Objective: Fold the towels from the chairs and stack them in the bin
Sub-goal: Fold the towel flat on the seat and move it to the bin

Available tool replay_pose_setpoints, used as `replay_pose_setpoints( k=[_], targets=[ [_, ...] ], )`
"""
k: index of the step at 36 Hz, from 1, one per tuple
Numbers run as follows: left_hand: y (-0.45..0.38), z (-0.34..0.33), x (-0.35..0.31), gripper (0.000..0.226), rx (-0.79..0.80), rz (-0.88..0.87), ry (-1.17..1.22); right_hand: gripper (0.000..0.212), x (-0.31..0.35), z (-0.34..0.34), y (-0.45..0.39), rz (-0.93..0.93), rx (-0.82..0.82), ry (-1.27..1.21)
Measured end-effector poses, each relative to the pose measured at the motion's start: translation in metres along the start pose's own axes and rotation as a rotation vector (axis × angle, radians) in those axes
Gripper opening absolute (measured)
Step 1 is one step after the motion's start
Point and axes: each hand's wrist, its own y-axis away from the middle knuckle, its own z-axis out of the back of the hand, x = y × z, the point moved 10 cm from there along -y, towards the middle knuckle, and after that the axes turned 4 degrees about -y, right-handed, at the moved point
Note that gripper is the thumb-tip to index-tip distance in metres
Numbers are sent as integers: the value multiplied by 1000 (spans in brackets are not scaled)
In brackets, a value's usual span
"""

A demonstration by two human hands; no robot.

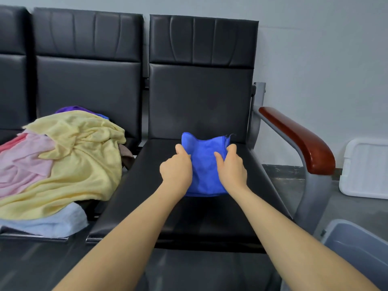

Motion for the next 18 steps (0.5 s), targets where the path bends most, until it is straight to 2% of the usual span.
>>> replay_pose_setpoints(
  k=[5, 9, 18],
  targets=[
    [2, 30, -18, 32, -93, -43, 43, 23, 24, 45, 0, 83, -119, 18],
    [4, 56, -53, 32, -167, -131, 53, 24, 20, 89, 4, 66, -227, 13],
    [31, 86, -177, 39, -213, -366, 146, 25, -46, 202, 27, -28, -455, 42]
  ],
)
